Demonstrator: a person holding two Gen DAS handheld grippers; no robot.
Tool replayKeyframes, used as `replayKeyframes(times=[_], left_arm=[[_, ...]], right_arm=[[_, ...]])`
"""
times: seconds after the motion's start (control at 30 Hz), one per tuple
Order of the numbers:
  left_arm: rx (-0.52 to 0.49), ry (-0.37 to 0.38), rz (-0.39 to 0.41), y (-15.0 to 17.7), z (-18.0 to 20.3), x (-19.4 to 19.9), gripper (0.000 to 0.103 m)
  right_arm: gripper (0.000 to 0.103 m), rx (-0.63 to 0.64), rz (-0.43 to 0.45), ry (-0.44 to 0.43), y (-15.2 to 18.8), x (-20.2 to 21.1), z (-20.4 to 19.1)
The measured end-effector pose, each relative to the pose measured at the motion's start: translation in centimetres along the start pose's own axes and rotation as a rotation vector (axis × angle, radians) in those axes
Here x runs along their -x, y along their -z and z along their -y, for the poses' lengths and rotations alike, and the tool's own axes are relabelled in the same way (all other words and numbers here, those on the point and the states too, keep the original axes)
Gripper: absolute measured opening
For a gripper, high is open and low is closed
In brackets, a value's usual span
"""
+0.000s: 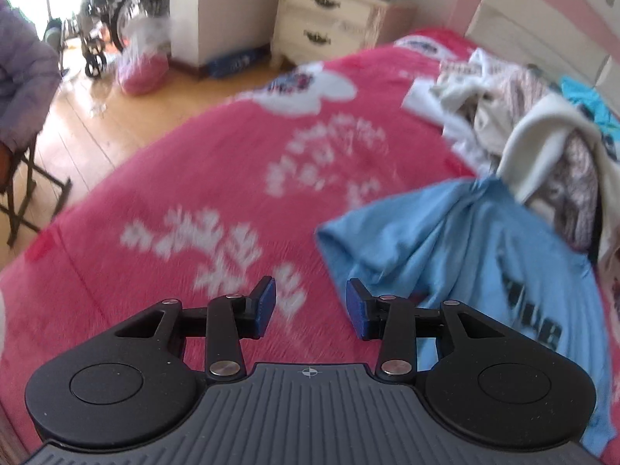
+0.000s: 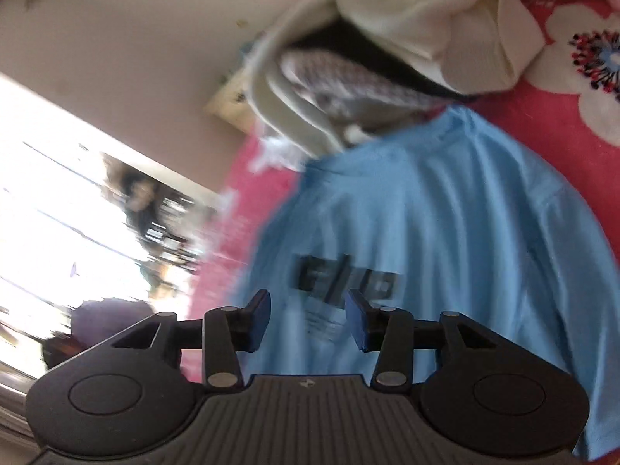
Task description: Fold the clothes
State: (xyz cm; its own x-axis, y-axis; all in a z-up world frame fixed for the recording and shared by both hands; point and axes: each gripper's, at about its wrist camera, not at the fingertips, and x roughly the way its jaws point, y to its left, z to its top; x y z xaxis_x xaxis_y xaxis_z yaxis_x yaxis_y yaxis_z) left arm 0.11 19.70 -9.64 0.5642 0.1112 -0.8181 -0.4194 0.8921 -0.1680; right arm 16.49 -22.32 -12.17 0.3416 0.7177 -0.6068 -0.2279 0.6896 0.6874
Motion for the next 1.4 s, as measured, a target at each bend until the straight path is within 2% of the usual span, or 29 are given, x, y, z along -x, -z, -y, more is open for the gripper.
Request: replayKeyframes(times=[0.07, 0.2, 0.3, 0.5, 0.6, 0.67, 0.73, 0.77, 0.8, 0.83, 0.93, 1.03, 1.13, 1.2, 1.3, 1.4], left_arm=[[-0.002, 0.012, -0.022, 0.6, -0.8, -0.9, 0.04], [0.001, 0.033, -0.039, 1.3, -1.8, -2.7, 0.04], [0.011, 0.084, -0.038, 1.1, -1.9, -3.8, 0.043], [-0.011, 0.074, -0.004, 0.1, 0.6, -6.1, 0.045], [-0.023, 0.07, 0.013, -0.5, 1.9, -7.2, 0.051], [-0.03, 0.066, 0.024, -0.8, 2.7, -8.0, 0.05], [-0.038, 0.063, 0.035, -1.2, 3.5, -8.8, 0.034], [-0.042, 0.062, 0.041, -1.3, 4.0, -9.1, 0.015], [-0.045, 0.06, 0.046, -1.5, 4.4, -9.5, 0.009], [-0.05, 0.057, 0.055, -1.7, 4.7, -9.8, 0.008], [-0.114, 0.004, 0.157, -2.9, 4.7, -7.7, 0.006], [-0.144, -0.058, 0.269, -5.6, 3.9, -5.7, 0.006], [-0.146, -0.122, 0.307, -9.2, 3.1, -5.9, 0.006], [-0.159, -0.161, 0.311, -11.0, 2.6, -7.0, 0.006], [-0.159, -0.205, 0.274, -12.3, 2.2, -9.9, 0.007], [-0.152, -0.225, 0.177, -12.1, 1.7, -13.5, 0.012]], right_arm=[[0.041, 0.06, -0.006, 0.068, 1.2, -1.5, 0.0], [0.04, 0.137, -0.018, 0.151, 2.9, -4.0, 0.4], [0.04, 0.149, -0.035, 0.157, 3.6, -4.8, 1.0], [0.04, 0.158, -0.034, 0.151, 3.8, -5.2, 1.7], [0.04, 0.15, -0.029, 0.143, 3.9, -5.3, 2.0], [0.04, 0.153, -0.026, 0.139, 4.1, -5.3, 2.1], [0.04, 0.163, -0.025, 0.137, 4.1, -5.6, 2.0], [0.04, 0.164, -0.026, 0.134, 4.1, -5.6, 2.0], [0.04, 0.165, -0.027, 0.131, 4.0, -5.6, 2.1], [0.039, 0.166, -0.027, 0.129, 3.9, -5.6, 2.1], [0.039, 0.176, -0.025, 0.129, 3.9, -5.8, 2.1], [0.039, 0.186, -0.023, 0.129, 3.8, -6.0, 2.0], [0.039, 0.196, -0.021, 0.13, 3.7, -6.2, 2.0], [0.039, 0.203, -0.02, 0.13, 3.7, -6.3, 2.0], [0.038, 0.209, -0.015, 0.129, 3.7, -6.5, 2.0], [0.038, 0.209, -0.012, 0.127, 3.7, -6.6, 2.1]])
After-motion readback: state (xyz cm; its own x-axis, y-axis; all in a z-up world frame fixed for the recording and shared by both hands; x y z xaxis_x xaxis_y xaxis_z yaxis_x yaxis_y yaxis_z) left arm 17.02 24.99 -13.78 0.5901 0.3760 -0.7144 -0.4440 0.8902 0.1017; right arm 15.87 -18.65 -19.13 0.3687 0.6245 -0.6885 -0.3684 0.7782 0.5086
